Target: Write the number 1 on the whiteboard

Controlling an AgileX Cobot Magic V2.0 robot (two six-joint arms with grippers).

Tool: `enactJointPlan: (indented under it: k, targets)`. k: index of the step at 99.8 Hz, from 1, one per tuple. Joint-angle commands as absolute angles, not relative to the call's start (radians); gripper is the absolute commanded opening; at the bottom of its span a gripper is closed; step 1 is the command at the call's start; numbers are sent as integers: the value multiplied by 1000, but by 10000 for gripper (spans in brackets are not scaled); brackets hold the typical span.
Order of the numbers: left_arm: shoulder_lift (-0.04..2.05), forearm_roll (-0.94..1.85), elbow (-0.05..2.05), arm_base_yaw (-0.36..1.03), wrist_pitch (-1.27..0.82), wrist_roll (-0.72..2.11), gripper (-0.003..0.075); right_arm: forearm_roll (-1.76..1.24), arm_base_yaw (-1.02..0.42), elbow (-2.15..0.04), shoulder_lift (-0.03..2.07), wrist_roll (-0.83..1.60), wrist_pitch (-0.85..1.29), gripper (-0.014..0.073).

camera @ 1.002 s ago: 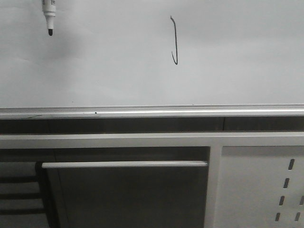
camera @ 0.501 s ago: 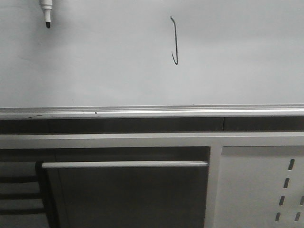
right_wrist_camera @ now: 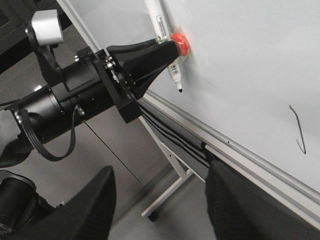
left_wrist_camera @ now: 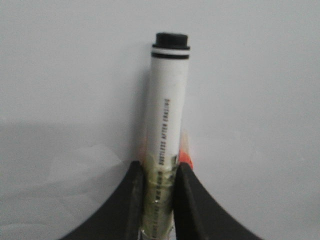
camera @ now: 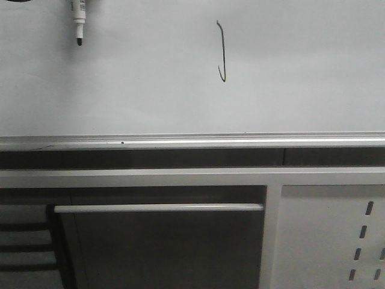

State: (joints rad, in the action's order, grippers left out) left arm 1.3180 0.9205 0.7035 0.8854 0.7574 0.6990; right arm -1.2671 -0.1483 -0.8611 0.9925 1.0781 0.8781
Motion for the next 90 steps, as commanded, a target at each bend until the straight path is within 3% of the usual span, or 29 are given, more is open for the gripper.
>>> enactJointPlan:
  k: [1, 35, 62, 90]
  targets:
    - [1302, 883, 741, 881, 831, 693, -20, -1327, -140, -896, 975, 1083, 880, 365]
    - [1302, 883, 741, 881, 829, 696, -10, -1327, -140, -896, 975, 1083, 880, 365]
    - [1302, 885, 741, 881, 827, 696, 247, -1327, -140, -896, 975, 1083, 880, 365]
    - [1302, 887, 741, 881, 827, 698, 286, -1327, -140, -896, 975, 1083, 880, 365]
